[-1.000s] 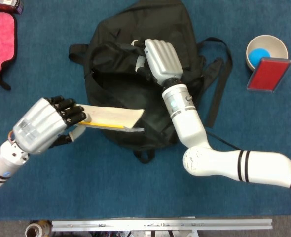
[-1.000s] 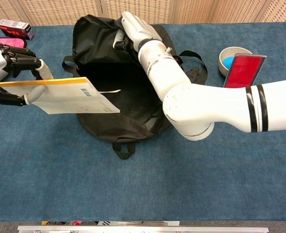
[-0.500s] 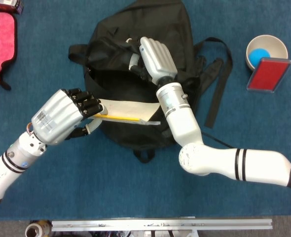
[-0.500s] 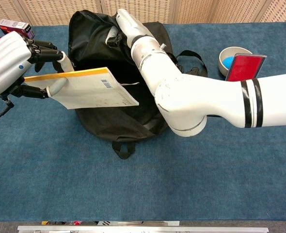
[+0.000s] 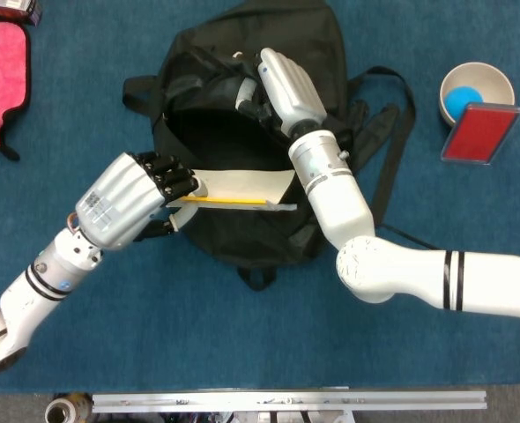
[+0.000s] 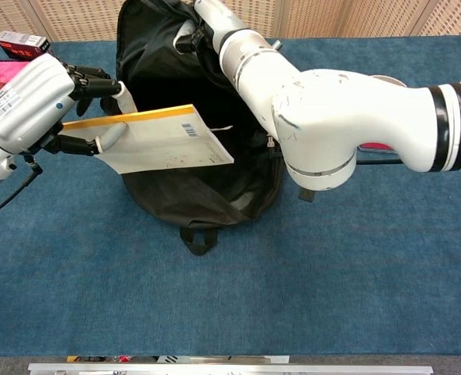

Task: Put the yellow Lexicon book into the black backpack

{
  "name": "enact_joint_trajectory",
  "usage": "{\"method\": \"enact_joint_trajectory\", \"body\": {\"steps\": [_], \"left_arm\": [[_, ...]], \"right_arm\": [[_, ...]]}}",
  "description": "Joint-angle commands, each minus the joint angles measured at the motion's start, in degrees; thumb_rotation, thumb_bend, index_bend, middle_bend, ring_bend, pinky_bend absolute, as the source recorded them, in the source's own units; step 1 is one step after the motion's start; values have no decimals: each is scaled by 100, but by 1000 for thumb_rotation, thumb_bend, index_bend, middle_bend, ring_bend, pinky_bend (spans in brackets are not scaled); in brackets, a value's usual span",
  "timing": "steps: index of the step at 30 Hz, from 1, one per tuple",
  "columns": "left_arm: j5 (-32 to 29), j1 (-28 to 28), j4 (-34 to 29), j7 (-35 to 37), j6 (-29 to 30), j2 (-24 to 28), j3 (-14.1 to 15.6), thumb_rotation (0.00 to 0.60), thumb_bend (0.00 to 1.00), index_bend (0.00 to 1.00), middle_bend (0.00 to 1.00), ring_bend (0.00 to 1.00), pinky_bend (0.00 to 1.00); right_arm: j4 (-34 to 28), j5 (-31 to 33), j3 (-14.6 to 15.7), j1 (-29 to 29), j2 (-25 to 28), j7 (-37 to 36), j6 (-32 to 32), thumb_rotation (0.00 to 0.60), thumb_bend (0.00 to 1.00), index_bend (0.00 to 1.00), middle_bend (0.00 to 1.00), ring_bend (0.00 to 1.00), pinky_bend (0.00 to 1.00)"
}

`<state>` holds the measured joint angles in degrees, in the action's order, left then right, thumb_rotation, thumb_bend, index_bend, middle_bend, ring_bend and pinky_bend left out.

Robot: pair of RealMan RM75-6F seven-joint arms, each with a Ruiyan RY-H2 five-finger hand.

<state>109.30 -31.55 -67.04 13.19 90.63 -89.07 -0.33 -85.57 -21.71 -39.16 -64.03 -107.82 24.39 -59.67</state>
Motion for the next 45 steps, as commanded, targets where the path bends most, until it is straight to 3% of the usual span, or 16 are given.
{"method": "enact_joint_trajectory", "body": {"steps": [1,15,45], "left_arm": [[-9,-46,-46,-9,34,-54,-36,600,494,616,620,524,703],[-118,-252,-323,-156,-14,-290,-190,600,494,616,619,522,702],[-32,-274,684,-452,723,-1104,-270,600,494,616,618,521,702]], "right_arm": [[6,97,-19,-59,21,-70,46,600,1000,633,645,651,867],[-110,306,33,-184,176,-345,84,600,1000,633,645,651,867],[48,595,237,-411,229,-589,98,600,1000,633,645,651,867]]}}
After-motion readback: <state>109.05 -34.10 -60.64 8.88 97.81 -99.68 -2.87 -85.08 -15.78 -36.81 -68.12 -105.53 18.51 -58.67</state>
